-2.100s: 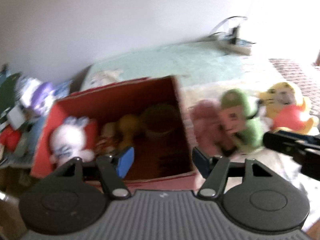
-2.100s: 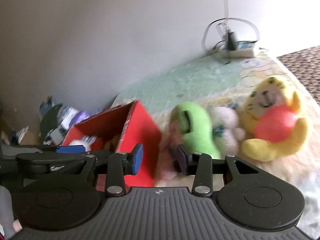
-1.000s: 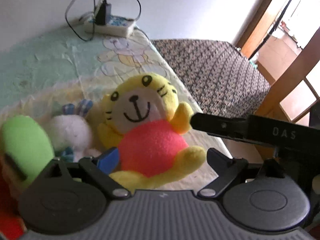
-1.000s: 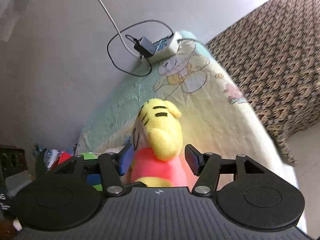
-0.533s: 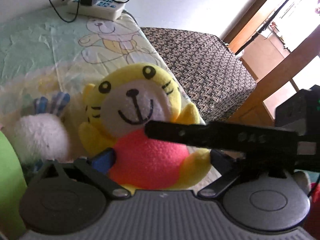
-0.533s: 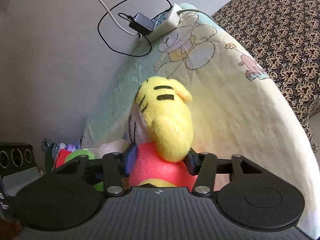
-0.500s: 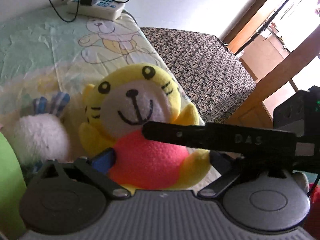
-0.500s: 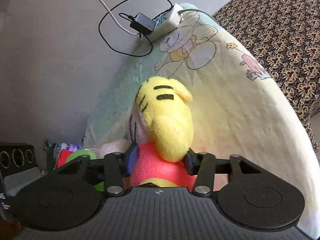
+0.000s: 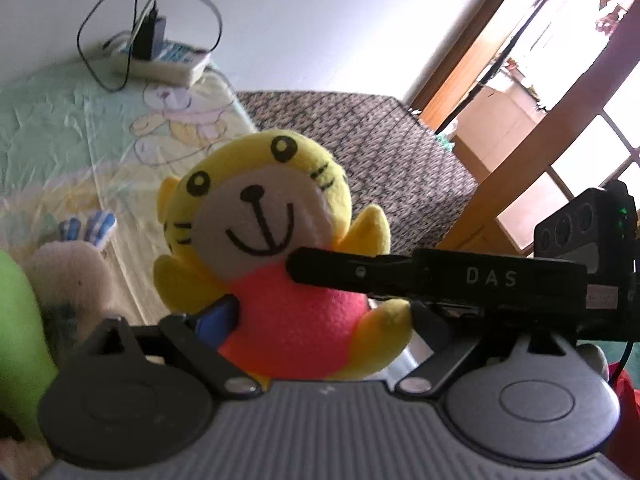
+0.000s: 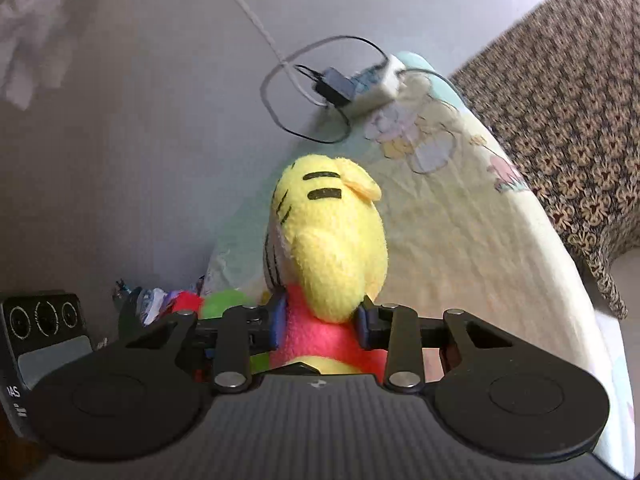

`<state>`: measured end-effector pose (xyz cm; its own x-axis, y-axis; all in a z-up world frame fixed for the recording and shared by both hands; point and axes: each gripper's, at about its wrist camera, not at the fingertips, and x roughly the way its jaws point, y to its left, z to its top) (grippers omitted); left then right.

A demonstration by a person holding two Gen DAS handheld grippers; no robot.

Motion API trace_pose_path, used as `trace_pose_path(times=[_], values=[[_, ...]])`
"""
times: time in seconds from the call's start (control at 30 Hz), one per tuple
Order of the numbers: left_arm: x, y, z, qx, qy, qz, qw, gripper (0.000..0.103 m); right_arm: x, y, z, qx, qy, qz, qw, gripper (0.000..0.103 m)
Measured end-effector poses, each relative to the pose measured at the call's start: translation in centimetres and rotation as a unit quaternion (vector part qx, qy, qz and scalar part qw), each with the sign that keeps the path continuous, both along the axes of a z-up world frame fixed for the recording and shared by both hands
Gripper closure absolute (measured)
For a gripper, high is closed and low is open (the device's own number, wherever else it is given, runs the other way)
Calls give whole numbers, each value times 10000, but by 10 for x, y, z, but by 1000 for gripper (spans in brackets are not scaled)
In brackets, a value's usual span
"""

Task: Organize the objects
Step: 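Grasp the yellow tiger plush with the right gripper and lift it, then carry the yellow tiger with the right gripper over the red box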

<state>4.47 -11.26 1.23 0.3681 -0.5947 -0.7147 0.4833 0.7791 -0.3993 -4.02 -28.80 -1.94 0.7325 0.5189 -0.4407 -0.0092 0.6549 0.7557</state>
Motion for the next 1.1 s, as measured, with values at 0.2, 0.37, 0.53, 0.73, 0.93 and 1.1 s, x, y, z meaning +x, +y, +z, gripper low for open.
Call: trace_pose_path(times=[0.2, 0.37, 0.53, 0.73, 0.93, 1.1], values=[[-39, 12, 39, 14, -550, 94, 9984, 12, -20, 24, 35, -46, -450, 133, 9989, 67], [-65, 41, 65, -54, -910, 242, 9955, 12, -28, 58, 57, -205, -786, 277, 9963, 67], [-84, 84, 84, -141, -1213, 309, 9920, 12, -32, 105, 70, -170, -1008, 259, 9944, 67], [-97, 153, 102, -194, -1484, 399, 9879, 12, -22, 173, 81, -189, -1218, 388, 9916, 67], [-101, 220, 107, -173, -1589, 585, 9854, 12, -1, 230, 83, -193, -1266, 622, 9898, 67], [-99, 264, 108, -149, -1641, 888, 9823, 12, 27, 268, 78, -143, -1197, 889, 9887, 67]])
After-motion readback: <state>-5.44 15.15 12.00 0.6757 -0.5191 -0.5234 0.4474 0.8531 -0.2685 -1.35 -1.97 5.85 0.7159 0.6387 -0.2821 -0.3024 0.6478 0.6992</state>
